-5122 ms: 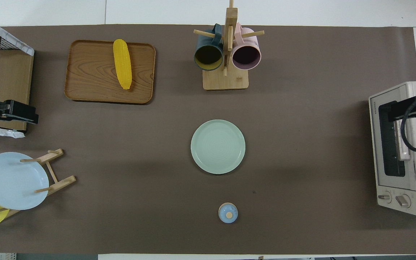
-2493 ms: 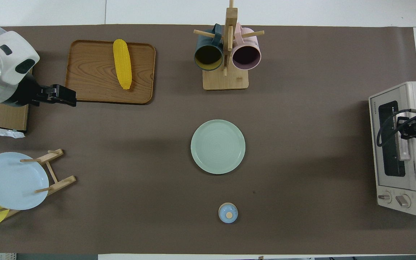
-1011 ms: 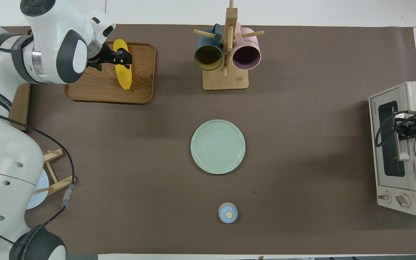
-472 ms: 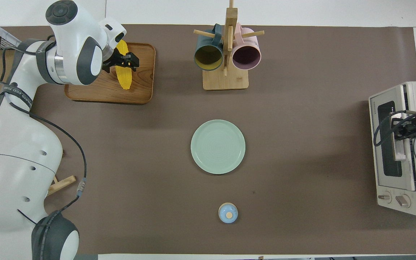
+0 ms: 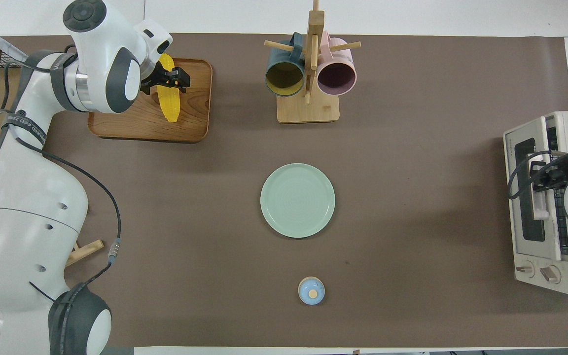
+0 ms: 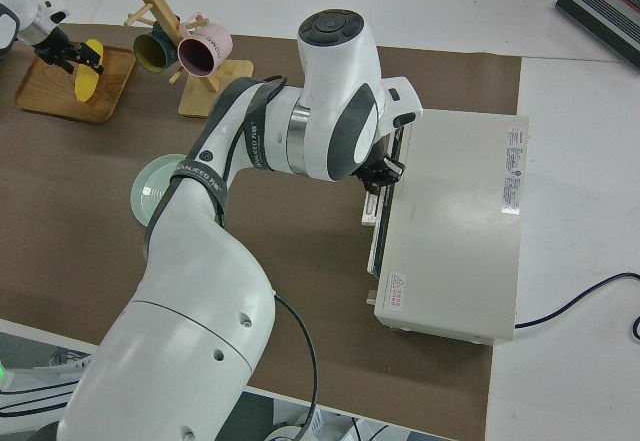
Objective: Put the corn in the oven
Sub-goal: 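Lift the corn with the left gripper while the right gripper opens the oven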
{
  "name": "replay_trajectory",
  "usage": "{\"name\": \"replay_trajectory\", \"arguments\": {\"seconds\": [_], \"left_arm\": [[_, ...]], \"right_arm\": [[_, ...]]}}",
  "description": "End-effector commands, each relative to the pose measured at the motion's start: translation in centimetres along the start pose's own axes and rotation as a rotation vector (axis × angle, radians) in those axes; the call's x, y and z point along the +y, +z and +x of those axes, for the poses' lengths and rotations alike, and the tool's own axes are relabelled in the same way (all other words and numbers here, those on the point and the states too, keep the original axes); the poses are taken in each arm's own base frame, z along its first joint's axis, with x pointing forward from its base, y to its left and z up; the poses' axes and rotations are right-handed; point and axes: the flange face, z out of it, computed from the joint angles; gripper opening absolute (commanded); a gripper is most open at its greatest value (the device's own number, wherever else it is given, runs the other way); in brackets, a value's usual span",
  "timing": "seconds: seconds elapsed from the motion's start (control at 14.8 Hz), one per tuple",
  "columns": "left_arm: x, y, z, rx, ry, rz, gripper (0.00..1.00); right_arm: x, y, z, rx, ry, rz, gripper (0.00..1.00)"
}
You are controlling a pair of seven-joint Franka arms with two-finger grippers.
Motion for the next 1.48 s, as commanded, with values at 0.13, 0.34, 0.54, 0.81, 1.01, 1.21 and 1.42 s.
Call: {"name": "replay_trajectory", "arguments": {"seconds": [0.13,0.34,0.54,0.81,1.01,1.21,1.42], "left_arm": [[0.0,0.1,1.0,0.05,0.006,0.013,1.0],[-0.4,0.3,1.1,0.054,0.009,0.027,1.0],[-0.5,0.2,1.3,0.08,0.014,0.04,0.99],[-0.3,0.8,1.1,0.079,0.017,0.039,0.73],[-0.2,1.5,0.7,0.081,0.018,0.035,0.46],[-0.4,1.4,0.7,0.065,0.011,0.036,0.0],[0.1,-2.1,0.4,0.073,-0.005,0.011,0.0]], "right_arm": [[-1.4,2.9,0.2,0.004,-0.022,0.021,0.0],[-1.8,3.6,0.5,0.002,-0.027,0.021,0.0],[-2.6,4.4,1.2,0.017,-0.033,0.029,0.0],[-2.9,5.6,1.9,0.025,-0.036,0.03,0.0],[-4.2,5.6,1.9,0.034,-0.057,0.029,0.0],[-4.5,5.5,1.9,0.042,-0.062,0.03,0.0],[-5.2,6.3,2.2,0.046,-0.072,0.03,0.0]]}}
